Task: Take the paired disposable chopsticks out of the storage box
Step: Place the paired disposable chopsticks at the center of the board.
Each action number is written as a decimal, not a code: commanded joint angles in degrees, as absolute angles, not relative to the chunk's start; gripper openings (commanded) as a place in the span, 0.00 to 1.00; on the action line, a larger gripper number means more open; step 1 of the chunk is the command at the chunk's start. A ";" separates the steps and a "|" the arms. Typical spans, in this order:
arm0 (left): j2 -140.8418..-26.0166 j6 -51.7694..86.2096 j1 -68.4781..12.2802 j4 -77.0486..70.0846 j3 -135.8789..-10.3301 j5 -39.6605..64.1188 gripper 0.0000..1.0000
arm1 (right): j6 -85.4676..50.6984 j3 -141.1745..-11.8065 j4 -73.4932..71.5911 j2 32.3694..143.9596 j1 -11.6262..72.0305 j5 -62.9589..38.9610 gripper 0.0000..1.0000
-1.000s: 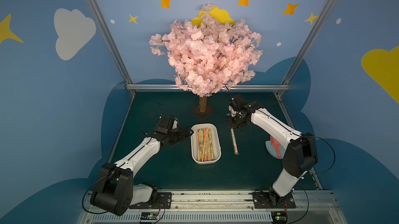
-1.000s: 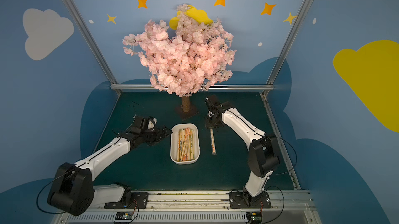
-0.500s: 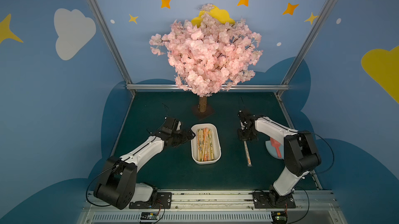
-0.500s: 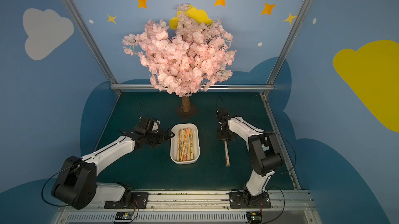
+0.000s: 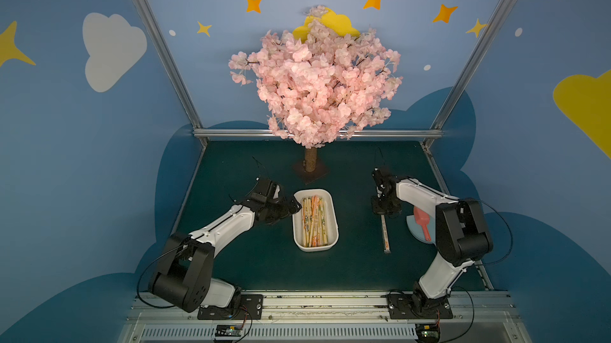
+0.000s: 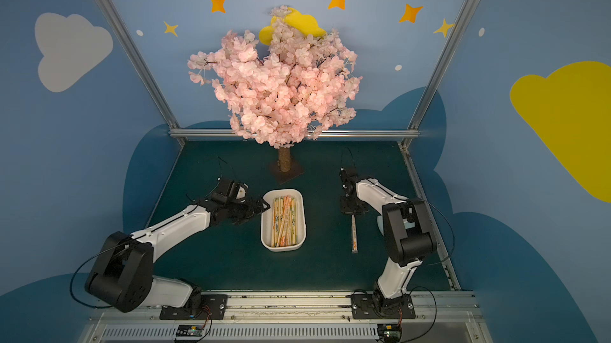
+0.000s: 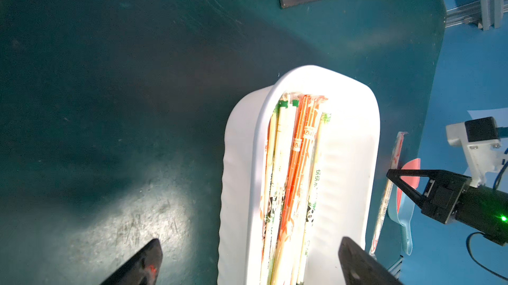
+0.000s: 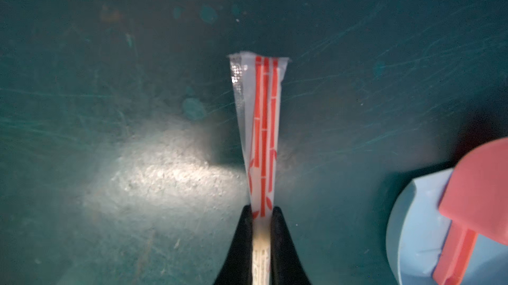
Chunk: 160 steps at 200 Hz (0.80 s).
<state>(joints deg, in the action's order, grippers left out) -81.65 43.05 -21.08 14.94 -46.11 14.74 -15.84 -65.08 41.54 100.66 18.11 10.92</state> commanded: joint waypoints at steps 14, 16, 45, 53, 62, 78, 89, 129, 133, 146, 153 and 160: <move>-81.79 42.95 -21.36 14.81 -46.11 14.54 1.00 | -16.65 -68.14 41.56 102.95 17.80 10.71 0.13; -81.84 42.90 -21.38 14.78 -46.11 14.58 1.00 | -16.69 -68.19 41.57 103.04 17.76 10.76 0.14; -82.53 43.09 -21.36 14.57 -46.23 15.28 1.00 | -17.48 -67.76 41.75 103.12 17.76 10.85 0.32; -82.46 42.99 -21.36 14.59 -46.24 15.29 1.00 | -17.81 -67.48 41.74 102.78 17.77 10.65 0.37; -82.38 42.73 -21.36 14.71 -46.36 15.19 1.00 | -18.10 -67.24 41.90 102.27 17.82 10.18 0.38; -82.26 42.31 -21.37 14.77 -46.45 14.92 1.00 | -18.79 -66.76 42.48 100.49 17.93 9.23 0.39; -82.41 41.93 -21.36 14.73 -46.62 14.61 1.00 | -19.30 -66.47 43.00 98.96 18.11 8.25 0.39; -82.80 41.93 -21.35 15.37 -47.05 13.92 1.00 | -21.88 -67.49 45.60 92.82 20.47 2.41 0.38; -82.60 41.87 -21.36 15.30 -46.88 13.86 1.00 | -22.12 -67.82 45.83 92.34 20.90 1.72 0.38; -82.19 41.66 -21.27 14.85 -46.12 12.15 1.00 | -23.11 -69.03 46.35 91.04 22.86 0.33 0.37; -82.09 41.63 -21.12 14.89 -45.87 11.40 1.00 | -23.73 -69.66 46.37 90.46 24.17 -0.62 0.37; -82.02 41.62 -20.76 15.32 -45.67 11.34 1.00 | -24.56 -70.42 46.45 90.14 25.51 -1.34 0.37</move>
